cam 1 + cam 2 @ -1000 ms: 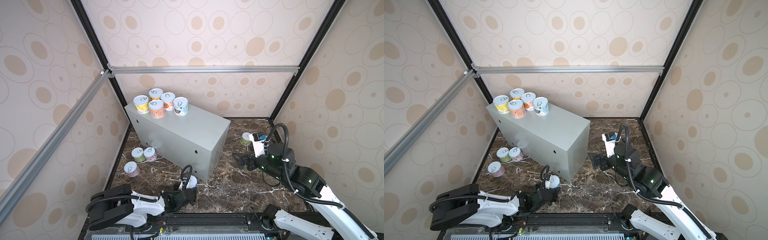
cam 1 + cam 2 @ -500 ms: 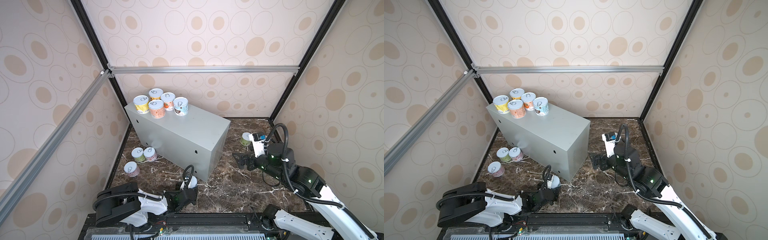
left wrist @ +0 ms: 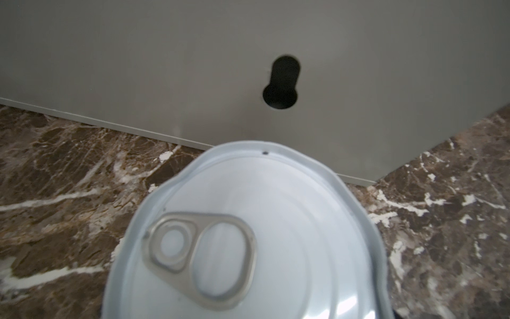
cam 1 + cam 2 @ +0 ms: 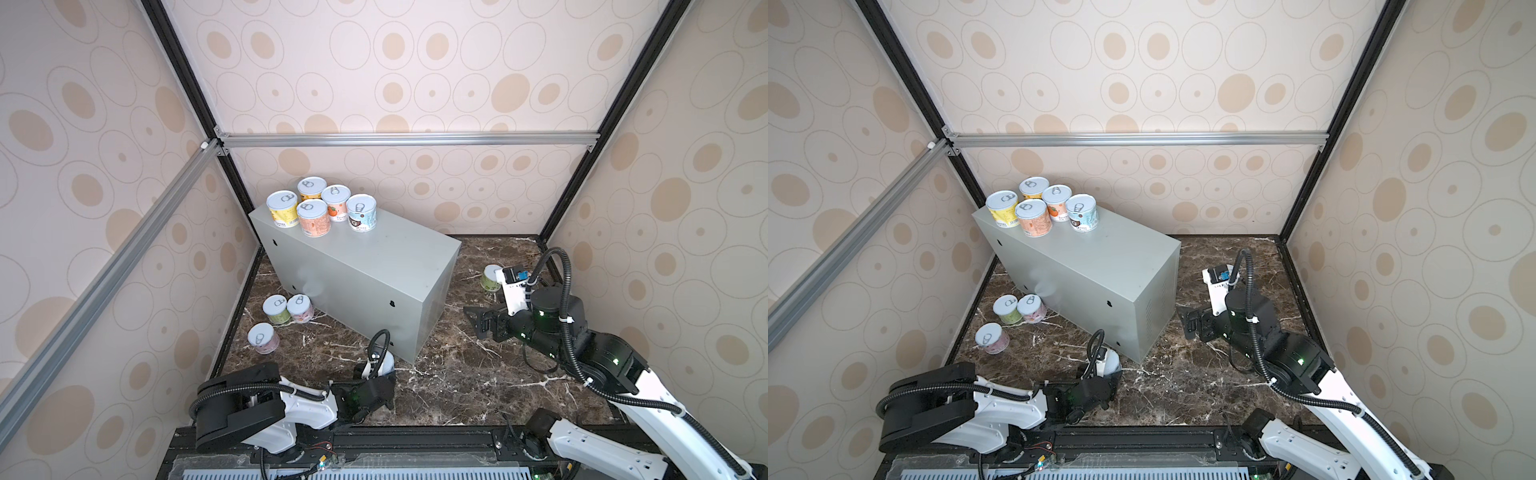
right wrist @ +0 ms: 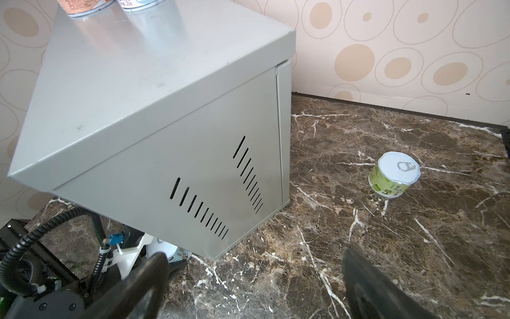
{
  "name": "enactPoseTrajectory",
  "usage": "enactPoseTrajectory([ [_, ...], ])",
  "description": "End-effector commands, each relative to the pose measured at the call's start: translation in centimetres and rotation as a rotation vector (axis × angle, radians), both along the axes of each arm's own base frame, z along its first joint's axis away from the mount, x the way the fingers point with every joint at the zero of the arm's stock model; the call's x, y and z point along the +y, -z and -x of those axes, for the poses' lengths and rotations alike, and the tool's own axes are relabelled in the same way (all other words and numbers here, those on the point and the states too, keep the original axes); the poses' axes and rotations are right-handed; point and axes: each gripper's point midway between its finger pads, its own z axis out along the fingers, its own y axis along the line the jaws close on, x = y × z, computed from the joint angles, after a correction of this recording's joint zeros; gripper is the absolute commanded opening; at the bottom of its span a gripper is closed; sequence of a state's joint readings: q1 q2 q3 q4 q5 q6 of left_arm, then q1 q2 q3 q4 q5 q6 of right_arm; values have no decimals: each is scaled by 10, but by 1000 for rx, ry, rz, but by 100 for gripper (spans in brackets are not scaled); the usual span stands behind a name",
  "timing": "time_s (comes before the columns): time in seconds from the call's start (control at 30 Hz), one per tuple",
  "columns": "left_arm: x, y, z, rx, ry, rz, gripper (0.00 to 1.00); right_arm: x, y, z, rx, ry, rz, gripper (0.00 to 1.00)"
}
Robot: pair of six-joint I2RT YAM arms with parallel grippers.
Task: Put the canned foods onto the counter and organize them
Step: 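Lower the left gripper onto the white-lidded can by the cabinet and close, then lift the held light-blue can with the left gripper up over the cabinet top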
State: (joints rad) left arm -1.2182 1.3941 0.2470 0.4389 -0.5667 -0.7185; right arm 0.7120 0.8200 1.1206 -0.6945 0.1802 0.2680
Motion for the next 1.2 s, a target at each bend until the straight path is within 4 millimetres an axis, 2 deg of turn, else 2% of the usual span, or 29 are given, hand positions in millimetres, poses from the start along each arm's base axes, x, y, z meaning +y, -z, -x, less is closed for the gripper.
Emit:
enactPoseTrajectory([
  [0.0,-4,-21,-6,-51,-32,71,63,-5,3,2,7,15,1,100],
  [0.17,-2,-35,-5,-57,-31,107,62,-4,8,3,24,9,0,100],
  [0.3,2,-55,-4,-74,-29,144,61,-3,13,4,40,6,4,100],
  [0.8,27,-149,1,-149,-56,285,61,-2,19,8,63,-7,7,100],
  [1.17,44,-221,0,-220,-62,240,62,-2,20,10,71,-16,5,100],
])
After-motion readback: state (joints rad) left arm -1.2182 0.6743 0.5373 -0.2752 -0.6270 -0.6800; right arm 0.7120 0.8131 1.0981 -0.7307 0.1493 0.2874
